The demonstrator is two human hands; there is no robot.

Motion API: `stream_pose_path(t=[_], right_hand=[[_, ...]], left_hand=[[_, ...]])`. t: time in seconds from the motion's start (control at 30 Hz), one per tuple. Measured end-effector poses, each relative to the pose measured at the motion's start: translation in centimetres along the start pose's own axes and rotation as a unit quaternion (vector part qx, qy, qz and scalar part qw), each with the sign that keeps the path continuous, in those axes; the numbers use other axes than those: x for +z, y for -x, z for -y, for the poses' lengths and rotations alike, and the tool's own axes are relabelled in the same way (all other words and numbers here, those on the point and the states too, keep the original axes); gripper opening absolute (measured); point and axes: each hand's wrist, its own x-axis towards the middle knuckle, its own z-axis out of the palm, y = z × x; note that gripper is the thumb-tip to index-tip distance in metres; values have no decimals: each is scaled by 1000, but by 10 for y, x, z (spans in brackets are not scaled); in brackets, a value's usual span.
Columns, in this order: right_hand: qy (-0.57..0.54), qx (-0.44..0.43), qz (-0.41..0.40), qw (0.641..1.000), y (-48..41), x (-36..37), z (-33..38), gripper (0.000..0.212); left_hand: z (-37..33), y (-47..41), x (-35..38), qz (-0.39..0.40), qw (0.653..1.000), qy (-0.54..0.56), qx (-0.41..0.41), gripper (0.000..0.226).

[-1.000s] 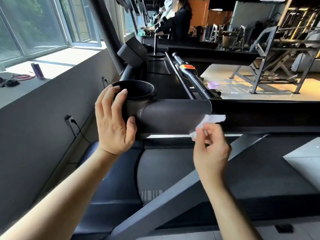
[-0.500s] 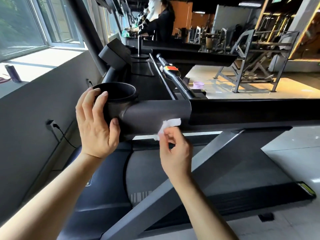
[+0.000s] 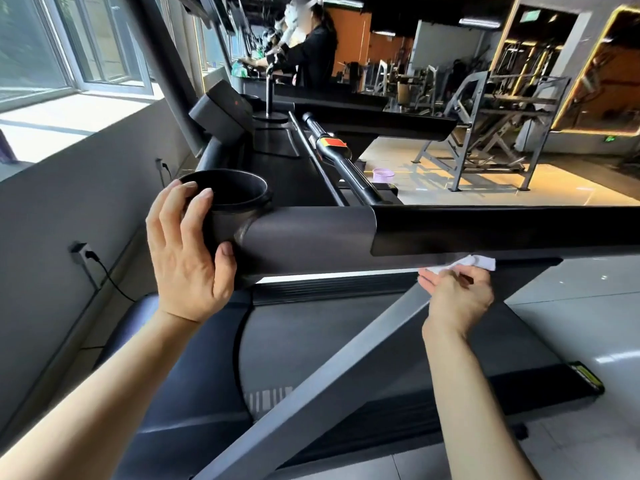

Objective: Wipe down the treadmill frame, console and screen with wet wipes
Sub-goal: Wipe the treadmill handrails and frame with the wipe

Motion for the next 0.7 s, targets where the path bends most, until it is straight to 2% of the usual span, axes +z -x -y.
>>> stream_pose_path(t=[0.1,0.27,0.33,0.43,0.5,0.63,0.7], right_hand=[[-8,7,50,999,37,17,0,23],[23,-21,240,970,103,31,4,24],[19,-11,246,969,97,24,9,18],[4,-4,161,987,70,10,12,10],[29,-22,146,989,68,9,12,11],[59,-103,250,961,115,31,13,25],[67,-142,303,940,137,44,13,21]], left_hand=[[2,0,0,0,1000,7,-1,58],[4,0,-4,14,1000,6,-4,57],[5,0,-6,22,1000,5,0,56],[5,0,-9,29,1000,5,-1,56],[2,0,-10,29,999,15,-10,56],[-1,0,-15,48,999,14,-16,56],[2,-1,-20,67,998,4,-15,56]])
